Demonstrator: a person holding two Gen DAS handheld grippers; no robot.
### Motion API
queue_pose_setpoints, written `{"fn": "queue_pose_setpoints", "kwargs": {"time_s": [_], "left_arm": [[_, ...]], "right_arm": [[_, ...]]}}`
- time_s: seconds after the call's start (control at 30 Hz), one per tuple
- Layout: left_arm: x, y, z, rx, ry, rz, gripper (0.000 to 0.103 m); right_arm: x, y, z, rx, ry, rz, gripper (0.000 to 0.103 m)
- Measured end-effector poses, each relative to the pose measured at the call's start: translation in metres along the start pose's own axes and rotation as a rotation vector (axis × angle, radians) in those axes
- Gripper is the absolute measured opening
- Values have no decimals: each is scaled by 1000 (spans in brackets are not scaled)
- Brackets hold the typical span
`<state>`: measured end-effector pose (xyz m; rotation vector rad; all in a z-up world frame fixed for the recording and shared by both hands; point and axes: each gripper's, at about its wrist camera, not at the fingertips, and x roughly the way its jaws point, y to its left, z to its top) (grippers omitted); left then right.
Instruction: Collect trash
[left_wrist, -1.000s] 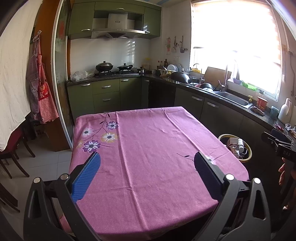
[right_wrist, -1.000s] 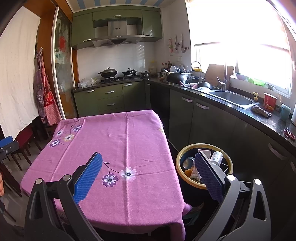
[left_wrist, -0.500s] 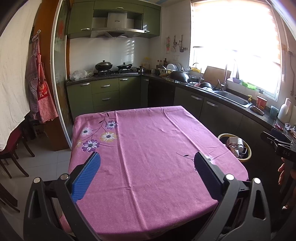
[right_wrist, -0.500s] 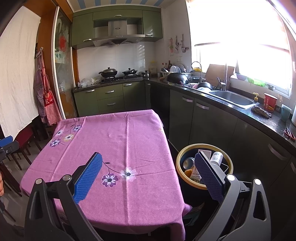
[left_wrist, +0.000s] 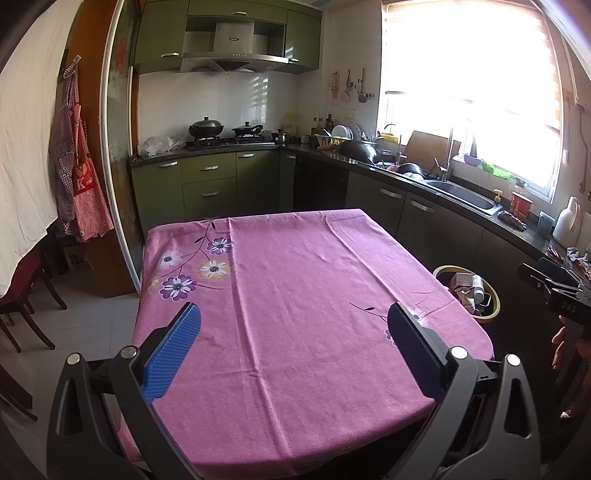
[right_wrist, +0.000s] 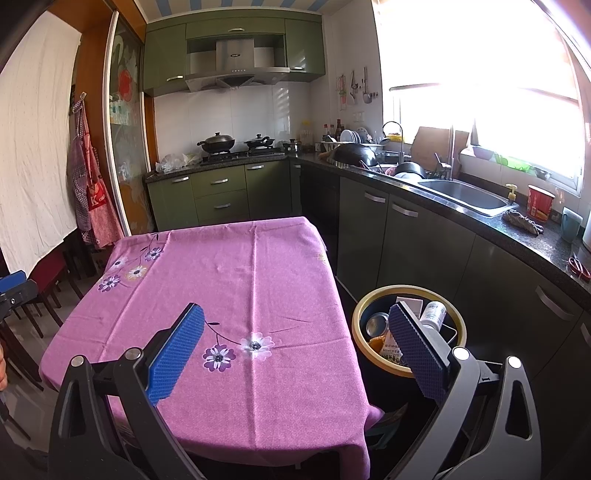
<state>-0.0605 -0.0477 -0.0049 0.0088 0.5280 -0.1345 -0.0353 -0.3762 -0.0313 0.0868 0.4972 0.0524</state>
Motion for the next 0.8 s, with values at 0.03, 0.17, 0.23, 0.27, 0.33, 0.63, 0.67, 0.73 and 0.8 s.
{"fn": "queue_pose_setpoints", "kwargs": {"time_s": [0.03,0.17,0.23,0.27,0.33,0.63,0.67,0.73,0.8], "left_arm": [[0,0,0,0,2,-1,96],[2,-2,-1,-5,7,-11,96],[2,-4,-2,-1,0,-10,96],[3,-4,-2,1,0,-4,96],[5,-4,-2,-5,5,2,96],[22,3,0,-31,61,4,96],[25,4,0,-34,67,10,96],[32,7,1,-33,80,30,96],[43,11,3,-30,94,44,96]], "right_arm": [[0,0,0,0,1,0,98],[0,0,0,0,1,0,98],[1,0,-1,1,3,1,98],[2,-1,-1,0,4,1,98],[3,-1,-2,0,7,3,98],[14,-4,-3,2,26,0,98],[17,-5,-4,1,31,-1,98],[23,-6,-4,0,43,0,98],[32,-7,-3,-3,55,4,98]]}}
